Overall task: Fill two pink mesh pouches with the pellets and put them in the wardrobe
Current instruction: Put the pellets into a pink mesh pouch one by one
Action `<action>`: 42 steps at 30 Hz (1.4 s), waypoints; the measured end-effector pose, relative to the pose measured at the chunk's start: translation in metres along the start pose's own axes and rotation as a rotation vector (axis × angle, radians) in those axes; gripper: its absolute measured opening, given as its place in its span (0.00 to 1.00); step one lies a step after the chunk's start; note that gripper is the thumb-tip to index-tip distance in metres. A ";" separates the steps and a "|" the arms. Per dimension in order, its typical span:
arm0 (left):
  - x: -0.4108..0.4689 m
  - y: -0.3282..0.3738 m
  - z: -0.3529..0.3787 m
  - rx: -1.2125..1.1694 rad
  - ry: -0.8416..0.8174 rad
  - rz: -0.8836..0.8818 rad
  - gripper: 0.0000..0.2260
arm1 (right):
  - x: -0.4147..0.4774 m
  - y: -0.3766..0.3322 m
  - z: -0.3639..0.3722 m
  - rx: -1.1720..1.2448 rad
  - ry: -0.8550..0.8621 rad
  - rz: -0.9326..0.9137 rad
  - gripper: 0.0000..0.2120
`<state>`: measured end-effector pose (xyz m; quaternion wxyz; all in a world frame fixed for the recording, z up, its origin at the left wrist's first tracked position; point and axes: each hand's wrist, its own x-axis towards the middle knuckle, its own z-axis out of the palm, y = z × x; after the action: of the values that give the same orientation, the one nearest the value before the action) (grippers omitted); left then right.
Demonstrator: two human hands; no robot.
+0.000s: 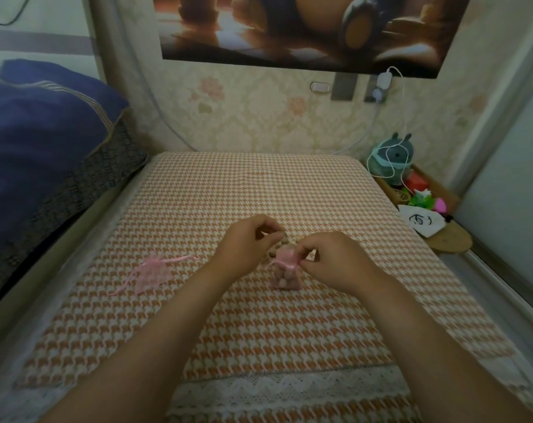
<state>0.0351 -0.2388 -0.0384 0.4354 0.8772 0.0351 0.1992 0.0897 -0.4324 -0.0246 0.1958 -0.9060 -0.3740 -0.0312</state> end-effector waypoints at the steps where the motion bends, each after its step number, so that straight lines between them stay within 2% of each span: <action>1: -0.002 0.005 0.001 -0.008 -0.026 0.019 0.03 | 0.000 0.000 0.000 -0.009 -0.001 -0.001 0.05; 5: -0.007 0.009 0.008 0.095 -0.114 0.073 0.05 | -0.001 -0.002 -0.001 -0.034 -0.010 0.015 0.04; 11: -0.012 0.013 0.003 0.171 -0.208 0.022 0.04 | -0.004 -0.004 -0.003 -0.063 0.001 0.022 0.06; 19: -0.002 -0.001 -0.008 0.155 -0.060 -0.026 0.07 | -0.003 -0.002 -0.003 -0.068 0.010 0.020 0.05; 22: -0.002 -0.017 -0.009 0.269 -0.105 -0.046 0.07 | -0.002 0.000 0.000 -0.071 0.012 0.019 0.05; 28: -0.002 -0.032 0.005 0.383 -0.235 0.103 0.07 | -0.001 0.004 0.002 -0.032 0.002 0.033 0.06; 31: -0.001 -0.038 0.013 0.449 -0.268 0.121 0.03 | -0.001 0.003 0.003 -0.018 -0.001 0.027 0.06; 35: 0.000 -0.046 0.019 0.481 -0.221 0.059 0.04 | 0.000 0.002 0.005 -0.001 0.000 0.023 0.06; 38: -0.002 -0.045 0.022 0.393 -0.153 0.016 0.07 | 0.000 0.002 0.005 -0.001 0.001 0.018 0.06; 42: -0.004 -0.040 0.025 0.443 -0.196 0.042 0.07 | -0.001 0.003 0.004 0.015 0.012 0.014 0.06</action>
<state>0.0453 -0.2341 -0.0849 0.2298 0.9669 0.0174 0.1096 0.0907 -0.4330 -0.0294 0.2049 -0.9069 -0.3667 -0.0327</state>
